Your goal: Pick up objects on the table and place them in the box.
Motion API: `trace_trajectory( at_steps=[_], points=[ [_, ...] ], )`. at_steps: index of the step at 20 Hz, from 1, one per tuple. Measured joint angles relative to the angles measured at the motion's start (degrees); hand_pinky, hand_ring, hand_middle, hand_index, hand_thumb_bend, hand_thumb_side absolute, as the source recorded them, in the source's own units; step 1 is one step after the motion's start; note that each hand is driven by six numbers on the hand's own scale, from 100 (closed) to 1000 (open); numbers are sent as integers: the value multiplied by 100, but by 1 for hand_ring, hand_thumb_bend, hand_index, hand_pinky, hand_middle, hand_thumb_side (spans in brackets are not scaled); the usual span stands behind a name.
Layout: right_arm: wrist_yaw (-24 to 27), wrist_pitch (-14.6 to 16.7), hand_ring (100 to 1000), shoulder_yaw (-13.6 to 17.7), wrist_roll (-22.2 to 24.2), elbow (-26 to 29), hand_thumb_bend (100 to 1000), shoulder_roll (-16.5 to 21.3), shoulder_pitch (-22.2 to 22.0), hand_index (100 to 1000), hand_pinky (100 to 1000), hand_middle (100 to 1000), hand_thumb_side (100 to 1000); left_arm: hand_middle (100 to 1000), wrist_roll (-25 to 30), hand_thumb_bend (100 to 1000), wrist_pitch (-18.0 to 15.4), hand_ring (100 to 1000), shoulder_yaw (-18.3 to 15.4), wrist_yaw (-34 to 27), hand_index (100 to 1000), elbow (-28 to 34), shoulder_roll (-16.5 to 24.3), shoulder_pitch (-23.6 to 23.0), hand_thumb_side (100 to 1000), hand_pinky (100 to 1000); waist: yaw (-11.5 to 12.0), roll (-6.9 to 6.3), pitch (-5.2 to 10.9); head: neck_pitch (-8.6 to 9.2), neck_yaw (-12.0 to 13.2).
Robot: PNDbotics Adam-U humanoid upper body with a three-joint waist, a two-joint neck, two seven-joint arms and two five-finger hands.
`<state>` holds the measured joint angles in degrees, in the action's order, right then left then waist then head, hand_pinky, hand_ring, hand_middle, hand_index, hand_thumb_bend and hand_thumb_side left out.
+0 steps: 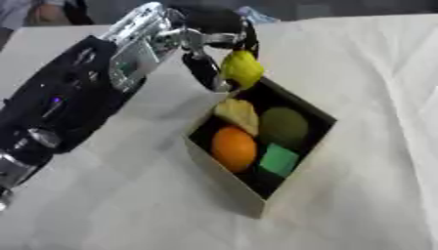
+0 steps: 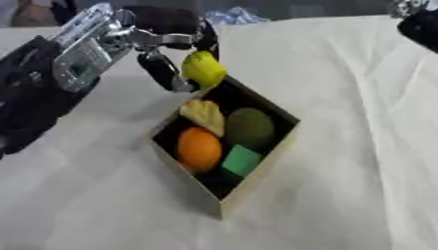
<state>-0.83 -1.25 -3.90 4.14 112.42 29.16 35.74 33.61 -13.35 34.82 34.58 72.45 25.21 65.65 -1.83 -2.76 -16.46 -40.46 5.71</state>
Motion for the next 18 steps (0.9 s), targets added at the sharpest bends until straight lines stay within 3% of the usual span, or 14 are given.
trace_trajectory(
  at_steps=[4,7,8,9,12,14,18],
  points=[
    [0,0,907,-2,0,18,100,-23,4,746,917,670,399,625,78,366,-196,680,82,128,739,-152,-140,-31,274,739,-8,12,8,-38,-1],
    [1,-1,907,-2,-1,27,100,-26,4,746,917,669,400,719,154,444,-330,743,103,179,825,-262,-217,-71,372,771,-14,12,19,-40,-7],
    [1,-3,907,-2,-3,27,100,-29,4,746,917,669,401,796,177,565,-367,804,103,193,903,-287,-231,-80,538,812,-14,12,19,-41,-9],
    [1,-6,907,-2,-6,27,100,-35,4,746,917,670,401,802,205,575,-401,809,102,216,909,-295,-237,-89,552,815,-14,11,21,-41,-14],
    [2,-12,907,-2,-9,28,100,-53,0,745,917,669,402,853,257,700,-462,858,89,304,959,-319,-252,-118,708,859,-12,5,22,-41,-30],
    [2,-15,906,-2,-9,28,100,-62,-3,745,917,669,402,856,246,729,-477,861,51,374,964,-289,-250,-141,761,860,-3,3,24,-41,-36],
    [2,-28,906,-2,-11,29,100,-65,-27,745,917,669,401,857,115,749,-453,863,-65,497,966,-81,-187,-176,772,861,25,-17,53,-44,-53]
  ],
)
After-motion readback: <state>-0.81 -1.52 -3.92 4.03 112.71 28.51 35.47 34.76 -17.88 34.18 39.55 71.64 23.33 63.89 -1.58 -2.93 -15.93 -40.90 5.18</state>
